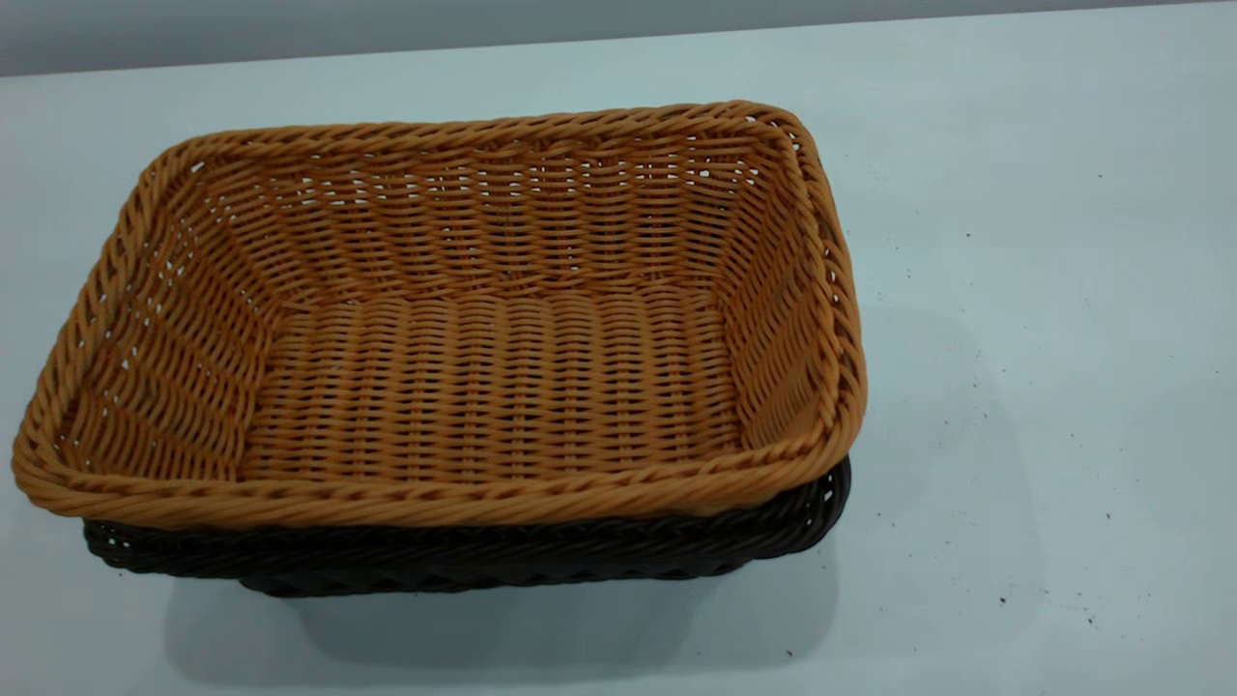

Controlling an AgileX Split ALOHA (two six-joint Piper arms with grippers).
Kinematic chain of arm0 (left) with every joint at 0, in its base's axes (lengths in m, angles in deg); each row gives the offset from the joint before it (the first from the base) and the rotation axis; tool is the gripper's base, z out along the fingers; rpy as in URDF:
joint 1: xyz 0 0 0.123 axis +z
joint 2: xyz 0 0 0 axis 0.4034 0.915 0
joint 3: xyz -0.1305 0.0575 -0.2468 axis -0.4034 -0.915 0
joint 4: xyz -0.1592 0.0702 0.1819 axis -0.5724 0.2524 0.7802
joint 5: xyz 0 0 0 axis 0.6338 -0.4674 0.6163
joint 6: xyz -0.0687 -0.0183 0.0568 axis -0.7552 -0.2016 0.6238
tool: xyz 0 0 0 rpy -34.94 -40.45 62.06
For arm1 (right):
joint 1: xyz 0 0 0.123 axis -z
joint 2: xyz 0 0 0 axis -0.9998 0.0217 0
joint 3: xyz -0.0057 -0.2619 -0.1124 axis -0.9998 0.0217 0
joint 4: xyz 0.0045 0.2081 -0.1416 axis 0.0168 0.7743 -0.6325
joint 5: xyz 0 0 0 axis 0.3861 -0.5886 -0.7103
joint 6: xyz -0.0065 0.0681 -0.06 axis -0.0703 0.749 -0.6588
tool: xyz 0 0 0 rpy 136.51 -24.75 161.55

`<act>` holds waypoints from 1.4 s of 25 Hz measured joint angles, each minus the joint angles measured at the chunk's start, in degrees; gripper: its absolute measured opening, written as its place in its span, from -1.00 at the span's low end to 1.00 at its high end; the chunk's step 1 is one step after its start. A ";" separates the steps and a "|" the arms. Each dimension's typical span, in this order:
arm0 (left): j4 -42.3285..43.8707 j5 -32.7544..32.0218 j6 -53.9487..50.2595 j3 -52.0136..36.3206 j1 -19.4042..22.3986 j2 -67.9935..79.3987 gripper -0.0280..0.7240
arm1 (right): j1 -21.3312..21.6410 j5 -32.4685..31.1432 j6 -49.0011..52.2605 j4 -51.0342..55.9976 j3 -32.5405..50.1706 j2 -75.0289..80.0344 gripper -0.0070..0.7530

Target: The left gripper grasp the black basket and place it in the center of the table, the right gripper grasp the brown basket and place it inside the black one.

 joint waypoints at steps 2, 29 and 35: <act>-2.87 0.00 0.27 -3.70 0.00 -3.79 -0.93 | 0.00 0.05 0.00 1.12 3.92 -3.65 -0.98; -13.47 0.04 7.04 -45.12 0.00 -34.70 -0.93 | 0.00 9.15 -11.33 3.29 44.73 -36.98 -0.98; -14.58 0.04 7.04 -48.55 0.00 -34.62 -0.93 | 0.00 9.58 -11.33 3.29 44.73 -36.93 -0.98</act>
